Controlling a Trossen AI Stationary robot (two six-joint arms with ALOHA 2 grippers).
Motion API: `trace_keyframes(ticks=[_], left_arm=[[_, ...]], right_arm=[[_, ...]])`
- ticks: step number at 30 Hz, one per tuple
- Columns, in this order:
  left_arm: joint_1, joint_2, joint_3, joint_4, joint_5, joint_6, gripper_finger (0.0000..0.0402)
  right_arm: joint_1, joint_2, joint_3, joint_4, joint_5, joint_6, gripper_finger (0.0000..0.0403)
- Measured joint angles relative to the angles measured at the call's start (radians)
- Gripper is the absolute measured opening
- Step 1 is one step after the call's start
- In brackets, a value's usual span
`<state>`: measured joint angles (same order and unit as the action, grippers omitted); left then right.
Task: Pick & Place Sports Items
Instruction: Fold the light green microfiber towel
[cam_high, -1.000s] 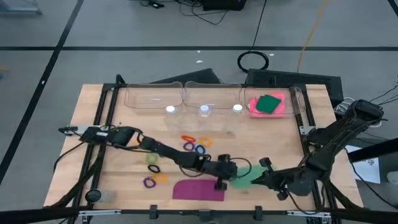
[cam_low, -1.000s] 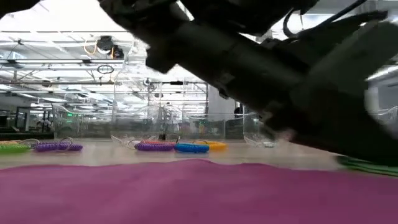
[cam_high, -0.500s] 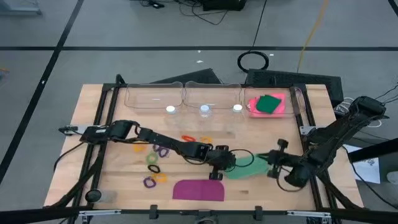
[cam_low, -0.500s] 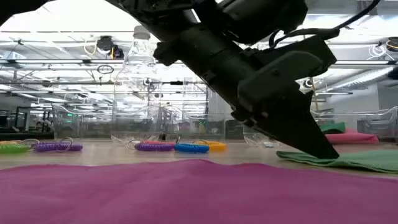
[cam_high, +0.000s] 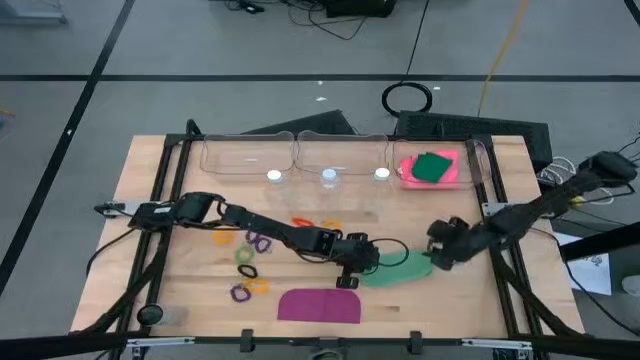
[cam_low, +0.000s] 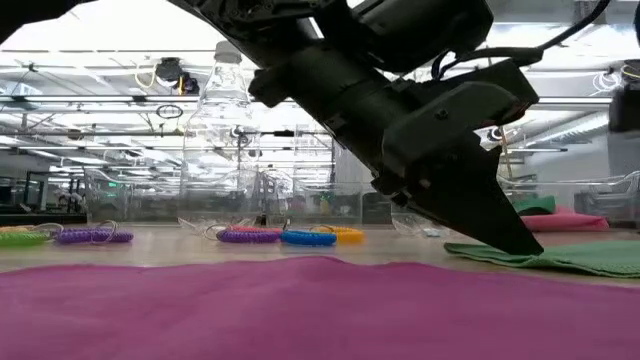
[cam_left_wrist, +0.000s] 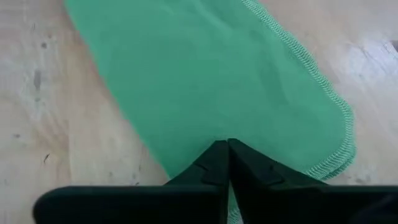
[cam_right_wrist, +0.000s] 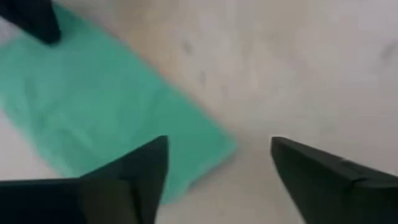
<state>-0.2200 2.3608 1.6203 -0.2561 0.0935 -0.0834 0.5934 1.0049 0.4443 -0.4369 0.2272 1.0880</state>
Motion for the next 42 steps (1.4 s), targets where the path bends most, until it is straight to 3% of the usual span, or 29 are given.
trace_keyframes(ticks=[3, 7, 18, 26, 32, 42], left_arm=[[-0.001, 0.000, 0.000, 0.000, -0.004, 0.000, 0.0002], [-0.001, 0.000, 0.000, 0.000, -0.005, -0.001, 0.0011], [-0.001, 0.000, 0.000, 0.000, -0.006, -0.003, 0.0013], [-0.001, 0.000, 0.000, 0.000, -0.006, -0.003, 0.0007], [0.000, 0.000, 0.000, 0.000, -0.006, -0.003, 0.0009], [0.000, 0.000, 0.000, 0.000, -0.006, -0.003, 0.0012]], right_arm=[[-0.042, -0.060, -0.086, 0.099, -0.102, 0.016, 0.0260], [-0.078, -0.102, -0.148, 0.156, -0.143, 0.046, 0.0266], [-0.088, -0.030, -0.156, 0.146, -0.149, 0.066, 0.0206], [-0.077, 0.093, -0.157, 0.279, -0.205, 0.055, 0.0167], [-0.075, 0.133, -0.157, 0.249, -0.237, 0.085, 0.0123], [-0.073, 0.071, -0.158, 0.228, -0.291, 0.095, 0.0001]])
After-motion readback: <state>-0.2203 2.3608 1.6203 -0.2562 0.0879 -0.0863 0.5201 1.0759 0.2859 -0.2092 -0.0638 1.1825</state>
